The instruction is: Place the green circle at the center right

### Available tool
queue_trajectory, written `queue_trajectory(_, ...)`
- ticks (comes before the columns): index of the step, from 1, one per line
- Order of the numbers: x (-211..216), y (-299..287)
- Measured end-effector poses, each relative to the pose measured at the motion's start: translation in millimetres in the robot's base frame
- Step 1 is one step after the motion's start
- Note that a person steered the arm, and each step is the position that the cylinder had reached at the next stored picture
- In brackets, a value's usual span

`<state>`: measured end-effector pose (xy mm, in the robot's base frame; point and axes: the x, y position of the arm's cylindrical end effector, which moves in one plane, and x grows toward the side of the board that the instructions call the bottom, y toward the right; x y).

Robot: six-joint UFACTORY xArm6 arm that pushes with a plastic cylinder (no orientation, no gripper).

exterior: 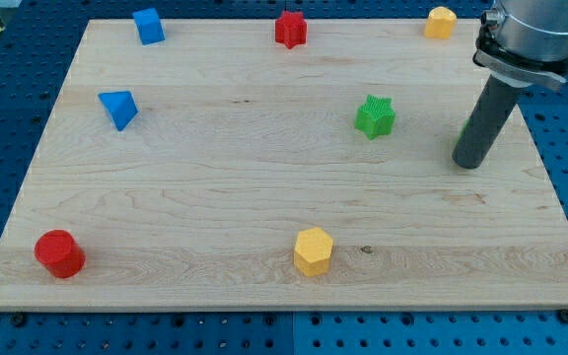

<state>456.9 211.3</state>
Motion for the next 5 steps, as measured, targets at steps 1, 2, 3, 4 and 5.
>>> queue_trajectory(1, -5.9, 6.6)
queue_trajectory(2, -5.9, 6.6)
queue_trajectory(3, -14.3, 6.6)
queue_trajectory(4, -25.0, 6.6)
queue_trajectory(5, -24.3, 6.6)
